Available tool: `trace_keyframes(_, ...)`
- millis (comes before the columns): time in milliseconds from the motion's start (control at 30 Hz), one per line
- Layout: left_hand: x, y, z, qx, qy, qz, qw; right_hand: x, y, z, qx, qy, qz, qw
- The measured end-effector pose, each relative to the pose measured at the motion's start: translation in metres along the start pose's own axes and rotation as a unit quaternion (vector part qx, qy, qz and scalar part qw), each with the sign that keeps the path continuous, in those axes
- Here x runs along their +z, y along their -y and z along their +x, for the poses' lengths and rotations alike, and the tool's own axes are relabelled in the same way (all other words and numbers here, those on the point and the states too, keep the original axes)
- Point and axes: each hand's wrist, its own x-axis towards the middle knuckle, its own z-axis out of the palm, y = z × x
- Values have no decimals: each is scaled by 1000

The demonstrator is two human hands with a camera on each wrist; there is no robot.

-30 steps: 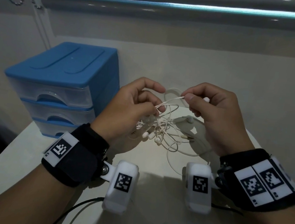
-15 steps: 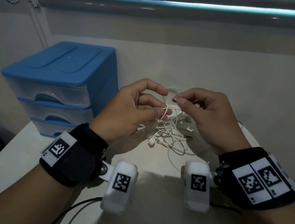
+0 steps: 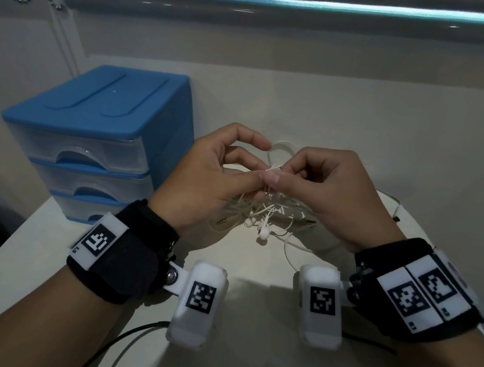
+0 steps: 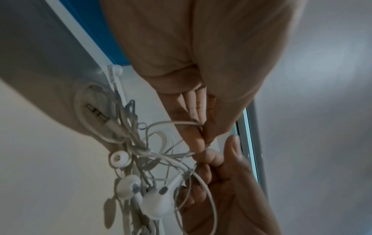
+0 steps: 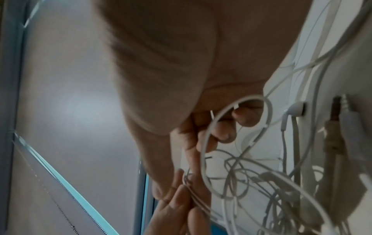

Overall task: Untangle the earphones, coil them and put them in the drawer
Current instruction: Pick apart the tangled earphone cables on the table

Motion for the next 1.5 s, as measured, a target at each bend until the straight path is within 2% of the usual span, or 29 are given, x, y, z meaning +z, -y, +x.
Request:
trace_keyframes(167, 0, 3, 1, 1, 6, 34, 999, -2, 1, -1, 16, 25, 4, 1000)
trace_keyframes(633, 0, 5, 2, -6, 22, 34, 999, -1, -1, 0, 22, 17, 0, 1000)
trace_keyframes(833, 0, 3, 1, -11, 36, 45, 998, -1, -2, 0, 48, 21, 3, 999)
trace_keyframes(1100, 0, 2, -1, -12, 32, 54, 998, 1, -3, 0, 24, 14, 13, 1000)
trace_keyframes(1333, -2, 8, 2, 15, 14, 103, 995, 0, -4, -1, 60, 36, -3, 998)
trace_keyframes(1500, -3, 9, 3, 25, 0, 108, 994, 0, -5, 1, 99, 2, -2, 995)
